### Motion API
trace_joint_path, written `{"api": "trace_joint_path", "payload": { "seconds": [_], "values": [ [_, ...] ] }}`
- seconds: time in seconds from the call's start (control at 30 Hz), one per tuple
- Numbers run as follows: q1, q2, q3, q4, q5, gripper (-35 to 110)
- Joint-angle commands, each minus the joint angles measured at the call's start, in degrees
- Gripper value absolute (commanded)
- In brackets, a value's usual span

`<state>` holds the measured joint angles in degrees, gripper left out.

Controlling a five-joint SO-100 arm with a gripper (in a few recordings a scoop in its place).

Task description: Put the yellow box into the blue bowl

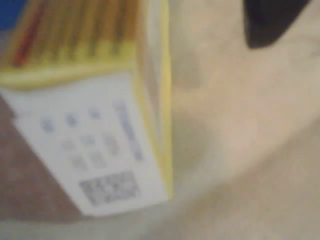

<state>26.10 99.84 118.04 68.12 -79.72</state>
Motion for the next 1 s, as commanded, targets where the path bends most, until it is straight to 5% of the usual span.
{"api": "trace_joint_path", "payload": {
  "seconds": [0.0,0.97],
  "values": [
    [-0.26,0.70,0.09,-2.46,-0.53,33],
    [-0.53,0.70,4.04,-6.77,-0.53,19]
  ]
}}
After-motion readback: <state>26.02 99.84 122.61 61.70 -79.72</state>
